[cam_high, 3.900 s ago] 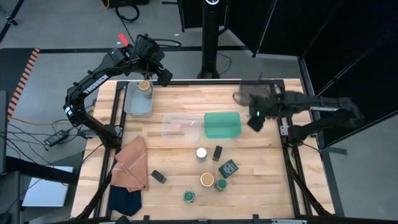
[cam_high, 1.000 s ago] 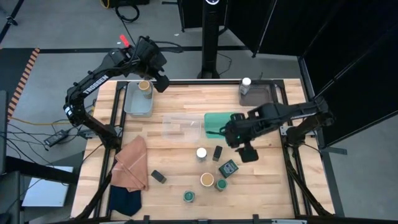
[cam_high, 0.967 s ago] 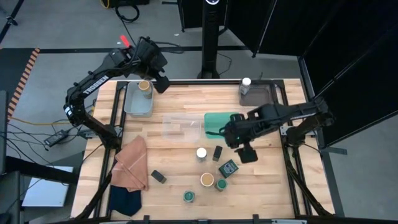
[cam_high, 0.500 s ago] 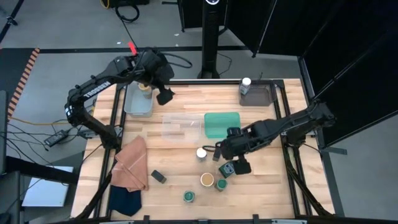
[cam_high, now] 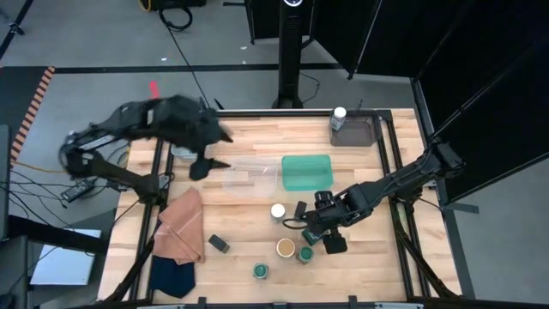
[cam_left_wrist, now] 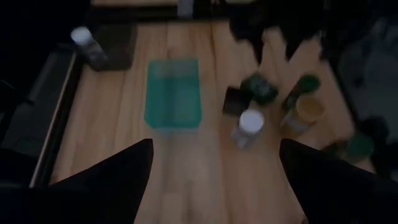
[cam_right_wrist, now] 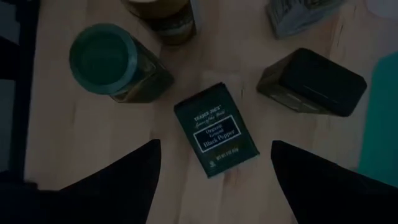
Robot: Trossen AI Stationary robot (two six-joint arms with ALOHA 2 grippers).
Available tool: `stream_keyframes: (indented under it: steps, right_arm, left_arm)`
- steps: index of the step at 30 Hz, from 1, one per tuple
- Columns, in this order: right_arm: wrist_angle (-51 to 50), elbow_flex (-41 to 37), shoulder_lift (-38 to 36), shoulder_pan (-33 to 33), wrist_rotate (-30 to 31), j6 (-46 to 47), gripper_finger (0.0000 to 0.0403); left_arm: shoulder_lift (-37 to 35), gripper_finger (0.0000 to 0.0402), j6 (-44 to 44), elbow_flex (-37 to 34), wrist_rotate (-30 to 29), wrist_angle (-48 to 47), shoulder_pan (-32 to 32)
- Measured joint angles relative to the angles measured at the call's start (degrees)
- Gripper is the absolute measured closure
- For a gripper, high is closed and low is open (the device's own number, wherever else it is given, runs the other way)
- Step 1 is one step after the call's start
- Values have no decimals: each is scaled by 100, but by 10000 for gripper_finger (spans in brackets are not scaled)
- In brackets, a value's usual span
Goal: Sort spices by type
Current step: Put the bottom right green seasoning can into the green bin
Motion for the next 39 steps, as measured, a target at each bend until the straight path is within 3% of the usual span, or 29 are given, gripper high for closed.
stream_keyframes:
  steps: [8, 14, 24, 31, 39]
  right_arm:
    - [281, -177, 0, -15, 15, -642, 90]
    - [797, -293, -6, -22, 111, -1412, 91]
    - [1733, -1134, 3, 83, -84, -1021, 96]
    - [2258, -1622, 2, 151, -23, -1750, 95]
    - [2491, -1929, 2, 149, -36, -1944, 85]
  left_arm:
    - [-2167, 59, -1716, -3064, -2448, 2374, -1222]
    - [-2816, 61, -2430, -4338, -2740, 3426, -1425]
    - [-2805, 61, -2610, -4517, -2670, 3621, -1423]
    - [-2754, 61, -2604, -4517, -2795, 3602, -1423]
    - [-2681, 62, -2630, -4514, -2843, 3596, -1419]
